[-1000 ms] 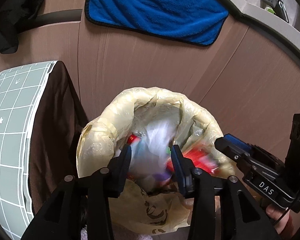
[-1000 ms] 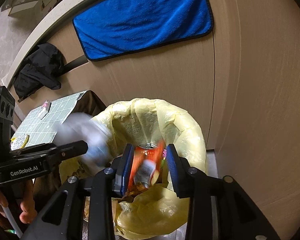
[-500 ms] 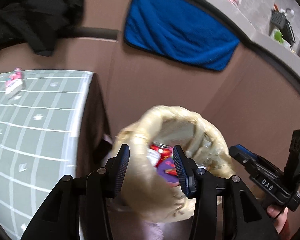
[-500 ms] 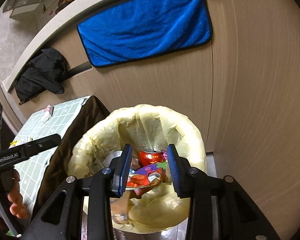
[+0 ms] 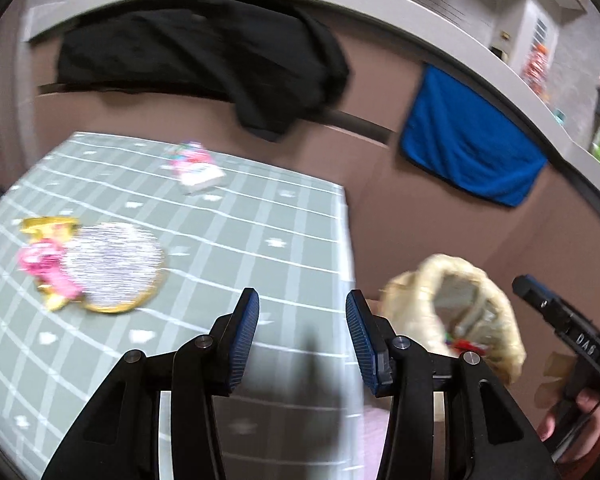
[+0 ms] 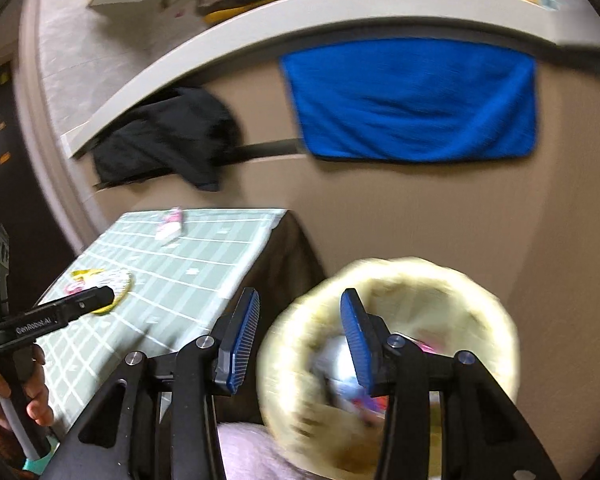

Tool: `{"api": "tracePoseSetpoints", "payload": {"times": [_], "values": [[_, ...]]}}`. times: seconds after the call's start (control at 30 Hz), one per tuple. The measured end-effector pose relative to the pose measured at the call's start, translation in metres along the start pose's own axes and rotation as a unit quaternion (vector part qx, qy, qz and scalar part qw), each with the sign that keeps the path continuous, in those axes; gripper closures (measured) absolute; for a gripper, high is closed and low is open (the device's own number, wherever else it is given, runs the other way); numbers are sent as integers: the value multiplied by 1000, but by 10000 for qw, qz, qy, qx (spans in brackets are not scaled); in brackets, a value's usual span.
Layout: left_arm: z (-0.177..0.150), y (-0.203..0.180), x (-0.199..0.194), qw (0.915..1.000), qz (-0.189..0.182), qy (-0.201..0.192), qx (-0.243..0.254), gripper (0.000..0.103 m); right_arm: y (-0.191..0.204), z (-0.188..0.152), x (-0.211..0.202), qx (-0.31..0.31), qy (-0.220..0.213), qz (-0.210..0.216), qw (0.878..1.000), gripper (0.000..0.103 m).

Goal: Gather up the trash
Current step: 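Move back to the table and grasp the pink Kleenex pack with the right gripper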

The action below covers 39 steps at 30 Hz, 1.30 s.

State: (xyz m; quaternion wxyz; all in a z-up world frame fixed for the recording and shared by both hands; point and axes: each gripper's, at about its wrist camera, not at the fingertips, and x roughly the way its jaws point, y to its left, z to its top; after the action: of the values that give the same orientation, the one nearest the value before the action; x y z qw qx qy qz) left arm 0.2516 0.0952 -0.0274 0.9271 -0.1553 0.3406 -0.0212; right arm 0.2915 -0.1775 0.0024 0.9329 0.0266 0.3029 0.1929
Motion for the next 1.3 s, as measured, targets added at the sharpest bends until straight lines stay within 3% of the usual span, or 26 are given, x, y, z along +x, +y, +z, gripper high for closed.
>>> {"api": "tracePoseSetpoints", "payload": {"times": [0.43,0.57,0.7,0.83,0.93,1.13,1.3], "values": [[12,128,-72,9933,776,-584,-618,57,152,64,53,-864,-65,948,9917,62],[12,158,-83,9889,1044,-718,-769,57,190,75,80,-1185,11,1061,9873,62],[10,190,-85,9869,946,-752,-1066,57,219,74,110,-1681,8,997,9807,59],[8,208,-77,9883,695,-645,-1195,57,234,66,151,-2192,287,790,9721,56],[8,214,-69,9894,722,-548,-1132,57,236,65,190,-2184,642,921,9694,56],[8,228,-56,9903,607,-461,-1160,57,247,60,254,-2658,881,575,9583,56],[10,246,-48,9882,634,-385,-1340,57,253,69,294,-2716,958,531,9562,56]]}}
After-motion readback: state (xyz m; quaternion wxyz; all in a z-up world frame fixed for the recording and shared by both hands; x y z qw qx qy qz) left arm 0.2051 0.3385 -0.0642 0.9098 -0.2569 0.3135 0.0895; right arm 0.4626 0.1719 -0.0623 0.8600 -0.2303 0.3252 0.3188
